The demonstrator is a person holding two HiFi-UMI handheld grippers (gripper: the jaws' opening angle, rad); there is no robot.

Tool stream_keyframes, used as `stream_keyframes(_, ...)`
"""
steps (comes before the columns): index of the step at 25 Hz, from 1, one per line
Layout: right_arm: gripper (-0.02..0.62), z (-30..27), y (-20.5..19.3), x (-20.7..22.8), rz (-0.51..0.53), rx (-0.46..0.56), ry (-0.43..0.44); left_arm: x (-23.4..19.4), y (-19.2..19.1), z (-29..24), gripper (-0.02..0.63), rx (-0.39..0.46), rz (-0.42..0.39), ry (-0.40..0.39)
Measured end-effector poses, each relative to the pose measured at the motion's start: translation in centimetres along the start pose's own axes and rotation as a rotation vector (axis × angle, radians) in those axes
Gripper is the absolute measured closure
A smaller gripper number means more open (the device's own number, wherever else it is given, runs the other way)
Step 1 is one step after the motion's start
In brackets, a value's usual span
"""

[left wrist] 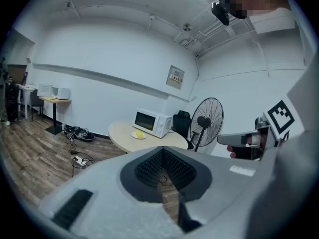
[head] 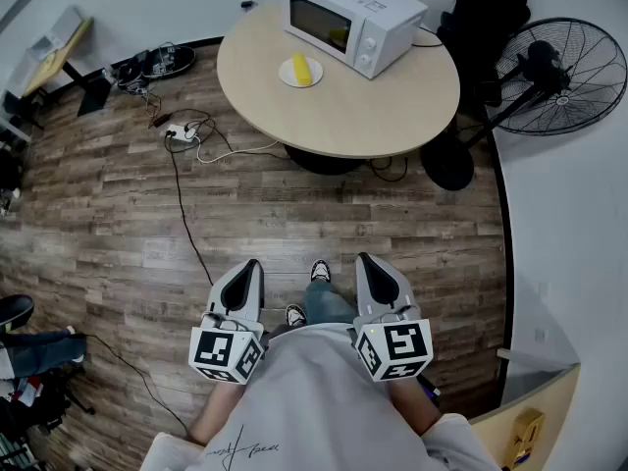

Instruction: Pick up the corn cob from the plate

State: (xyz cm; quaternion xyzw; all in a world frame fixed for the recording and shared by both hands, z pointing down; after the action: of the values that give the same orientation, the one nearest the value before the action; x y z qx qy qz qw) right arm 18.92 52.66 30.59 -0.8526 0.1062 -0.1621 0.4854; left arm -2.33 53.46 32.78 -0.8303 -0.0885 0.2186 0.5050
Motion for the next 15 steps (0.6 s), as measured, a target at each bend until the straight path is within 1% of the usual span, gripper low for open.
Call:
stream_keyframes(8, 0.584, -4.2, 2.3, 3.5, -0.027, -0.004, 0.030, -0.2, 2.5, -5.4, 0.617, -0.003, -0.012, 0.004)
stream_keyframes(12, 0.583, -6.2, 3.5, 5.6, -0.078, 0.013, 0.068, -0.6, 3.8, -8.0, 0.617, -0.013, -0.052, 0.037)
stream_keyframes(15, 0.583, -7.6, 4.7, 7.2, -0.082, 0.032, 0.092, -1.3, 4.9, -9.6, 0.617, -0.012, -0.051, 0.061)
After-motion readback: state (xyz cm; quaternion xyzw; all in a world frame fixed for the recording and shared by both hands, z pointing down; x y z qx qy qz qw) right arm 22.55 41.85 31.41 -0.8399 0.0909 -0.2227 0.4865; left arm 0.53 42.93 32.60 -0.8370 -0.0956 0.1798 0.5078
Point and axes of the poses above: the fingertips, and each gripper's own axes: z backward along the fingers, x to its right, y out of its top, the point moved 5 cm from there along z, backward along the fingers, and after that the axes turned 7 degrees about -x, right-handed, at the moved point
